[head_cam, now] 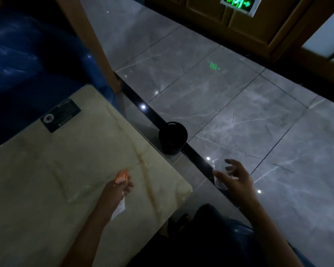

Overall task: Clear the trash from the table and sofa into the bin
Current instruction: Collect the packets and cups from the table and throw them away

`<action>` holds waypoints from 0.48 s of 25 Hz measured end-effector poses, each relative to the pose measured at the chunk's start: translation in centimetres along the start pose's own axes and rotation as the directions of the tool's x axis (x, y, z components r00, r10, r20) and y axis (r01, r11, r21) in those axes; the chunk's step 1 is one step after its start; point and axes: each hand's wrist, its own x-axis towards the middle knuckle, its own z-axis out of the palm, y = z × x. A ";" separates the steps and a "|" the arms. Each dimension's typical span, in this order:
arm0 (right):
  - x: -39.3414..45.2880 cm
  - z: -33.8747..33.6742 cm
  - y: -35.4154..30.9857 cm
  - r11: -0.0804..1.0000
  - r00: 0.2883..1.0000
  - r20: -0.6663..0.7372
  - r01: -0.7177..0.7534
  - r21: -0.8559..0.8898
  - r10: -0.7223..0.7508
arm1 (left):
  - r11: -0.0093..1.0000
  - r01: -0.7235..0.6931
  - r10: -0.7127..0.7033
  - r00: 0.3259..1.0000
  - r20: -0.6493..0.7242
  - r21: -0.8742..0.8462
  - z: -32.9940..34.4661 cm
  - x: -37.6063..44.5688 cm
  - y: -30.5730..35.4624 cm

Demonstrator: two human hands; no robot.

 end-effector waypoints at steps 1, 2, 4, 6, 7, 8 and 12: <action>0.9 -1.4 0.5 0.999 0.999 -0.013 -0.041 -0.017 0.041 | 1.000 -0.022 0.022 1.000 0.023 0.007 1.9 0.4 1.3; 1.8 -2.6 1.0 0.996 0.997 -0.014 -0.075 -0.049 0.074 | 0.998 -0.059 0.058 0.997 0.050 0.033 3.8 0.6 2.5; 4.1 -4.8 2.1 0.989 0.994 0.002 -0.104 -0.105 0.105 | 0.984 -0.147 0.135 0.984 0.119 0.098 7.9 1.0 4.3; 7.6 -7.3 2.8 0.985 0.994 0.024 -0.098 -0.143 0.103 | 0.973 -0.191 0.170 0.973 0.154 0.131 12.4 1.5 5.9; 9.6 -8.5 3.1 0.983 0.995 0.035 -0.085 -0.164 0.092 | 0.973 -0.196 0.176 0.972 0.152 0.123 14.7 1.6 6.5; 11.5 -9.8 3.2 0.981 0.995 0.065 -0.063 -0.184 0.076 | 0.978 -0.191 0.178 0.975 0.135 0.089 17.0 1.5 7.1; 17.6 -12.9 1.5 0.962 0.970 0.243 0.043 -0.271 0.026 | 0.997 -0.074 0.075 0.997 0.028 -0.038 23.0 0.6 7.8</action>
